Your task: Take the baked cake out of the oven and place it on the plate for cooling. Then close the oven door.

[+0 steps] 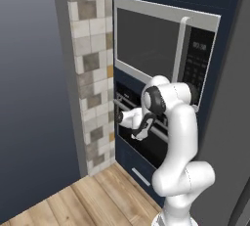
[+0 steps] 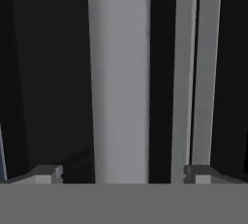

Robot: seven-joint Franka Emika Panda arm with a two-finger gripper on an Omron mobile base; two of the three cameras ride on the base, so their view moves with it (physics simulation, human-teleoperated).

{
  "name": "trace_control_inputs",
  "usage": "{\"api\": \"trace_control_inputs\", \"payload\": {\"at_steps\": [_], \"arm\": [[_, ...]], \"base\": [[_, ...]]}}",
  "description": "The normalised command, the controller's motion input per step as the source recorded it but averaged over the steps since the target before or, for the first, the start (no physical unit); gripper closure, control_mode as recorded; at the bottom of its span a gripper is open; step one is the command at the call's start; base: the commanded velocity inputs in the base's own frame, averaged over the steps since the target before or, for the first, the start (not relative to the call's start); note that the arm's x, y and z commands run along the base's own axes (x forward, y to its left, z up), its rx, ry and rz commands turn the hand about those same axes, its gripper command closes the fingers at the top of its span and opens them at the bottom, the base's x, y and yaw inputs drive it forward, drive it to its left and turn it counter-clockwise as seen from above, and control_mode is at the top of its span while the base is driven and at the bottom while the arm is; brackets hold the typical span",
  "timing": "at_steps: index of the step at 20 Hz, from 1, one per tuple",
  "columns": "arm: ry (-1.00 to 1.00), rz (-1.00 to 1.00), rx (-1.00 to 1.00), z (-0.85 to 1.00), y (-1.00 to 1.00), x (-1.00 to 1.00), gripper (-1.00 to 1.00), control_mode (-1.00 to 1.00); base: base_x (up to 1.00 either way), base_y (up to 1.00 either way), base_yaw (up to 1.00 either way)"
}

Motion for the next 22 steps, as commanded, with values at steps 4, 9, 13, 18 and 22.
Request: {"api": "trace_control_inputs", "payload": {"at_steps": [4, 9, 13, 18, 22], "arm": [[0.00, 0.00, -0.02, -0.31, -0.07, 0.27, -1.00, -1.00], [0.00, 0.00, -0.02, -0.29, -0.01, 0.19, 1.00, -1.00], [0.04, 0.00, 0.00, -0.38, 0.00, 0.10, 1.00, -1.00], [0.14, 0.01, 0.01, -0.60, 0.25, 0.00, 1.00, -1.00], [0.10, 0.04, 0.00, -0.80, 0.76, -0.09, 1.00, -1.00]], "base": [[0.00, 0.00, 0.00], [0.00, 0.00, 0.00], [0.00, 0.00, 0.00], [0.00, 0.00, 0.00], [0.00, 0.00, 0.00]]}}
